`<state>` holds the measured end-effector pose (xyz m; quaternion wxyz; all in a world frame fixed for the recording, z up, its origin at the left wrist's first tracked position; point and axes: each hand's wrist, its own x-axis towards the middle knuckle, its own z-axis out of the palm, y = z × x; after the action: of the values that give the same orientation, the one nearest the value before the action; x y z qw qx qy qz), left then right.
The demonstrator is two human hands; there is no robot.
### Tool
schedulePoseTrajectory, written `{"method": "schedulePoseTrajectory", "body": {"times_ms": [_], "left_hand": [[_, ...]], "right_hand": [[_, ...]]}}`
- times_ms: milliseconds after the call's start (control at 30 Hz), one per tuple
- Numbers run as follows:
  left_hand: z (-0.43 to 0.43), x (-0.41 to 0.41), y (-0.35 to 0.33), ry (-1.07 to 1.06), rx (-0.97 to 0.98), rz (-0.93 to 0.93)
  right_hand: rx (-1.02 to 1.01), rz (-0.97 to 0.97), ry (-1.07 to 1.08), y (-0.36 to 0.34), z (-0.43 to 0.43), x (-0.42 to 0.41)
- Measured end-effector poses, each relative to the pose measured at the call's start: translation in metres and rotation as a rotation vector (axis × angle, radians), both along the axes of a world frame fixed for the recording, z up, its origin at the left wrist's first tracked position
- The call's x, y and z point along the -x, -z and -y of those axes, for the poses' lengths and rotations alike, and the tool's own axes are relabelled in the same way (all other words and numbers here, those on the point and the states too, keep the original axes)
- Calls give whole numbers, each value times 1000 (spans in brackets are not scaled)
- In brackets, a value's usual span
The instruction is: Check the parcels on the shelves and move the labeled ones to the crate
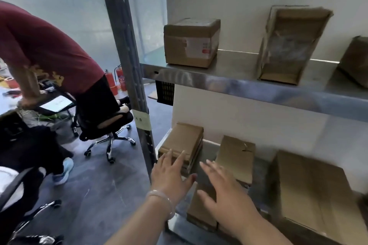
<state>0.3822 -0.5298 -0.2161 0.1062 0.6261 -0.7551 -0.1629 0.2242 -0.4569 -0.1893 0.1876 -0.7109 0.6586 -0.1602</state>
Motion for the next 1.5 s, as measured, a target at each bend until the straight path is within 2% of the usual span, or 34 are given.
{"method": "schedulePoseTrajectory", "body": {"times_ms": [300, 533, 667, 767, 833, 900, 1033, 1133, 1233, 1300, 1400, 1500], "left_hand": [[75, 10, 15, -39, -38, 72], [118, 17, 17, -37, -153, 191], [130, 18, 19, 3, -230, 194], [133, 10, 16, 21, -198, 174], [134, 1, 14, 21, -179, 10], [135, -8, 13, 17, -225, -306], [136, -14, 5, -24, -432, -857], [135, -16, -4, -41, -578, -1105], [133, -20, -9, -22, -656, -1167], [133, -23, -12, -8, -581, -1121], [134, -27, -17, 1, -442, -1014], [130, -27, -24, 56, -422, -907]], "right_hand": [[-20, 55, -5, 14, 70, 5], [-53, 135, 95, 14, 90, 10], [-71, 127, 160, 18, 95, 1], [-114, 155, 227, 21, 96, -8], [-110, 194, 269, 19, 98, -13], [-79, 292, 360, 16, 102, -14], [-140, 440, 571, 4, 109, -19], [-191, 642, 598, -6, 109, -29], [-145, 772, 579, -11, 106, -35], [-100, 785, 561, -13, 105, -38], [-65, 704, 559, -12, 104, -40], [2, 602, 550, -10, 103, -45]]}}
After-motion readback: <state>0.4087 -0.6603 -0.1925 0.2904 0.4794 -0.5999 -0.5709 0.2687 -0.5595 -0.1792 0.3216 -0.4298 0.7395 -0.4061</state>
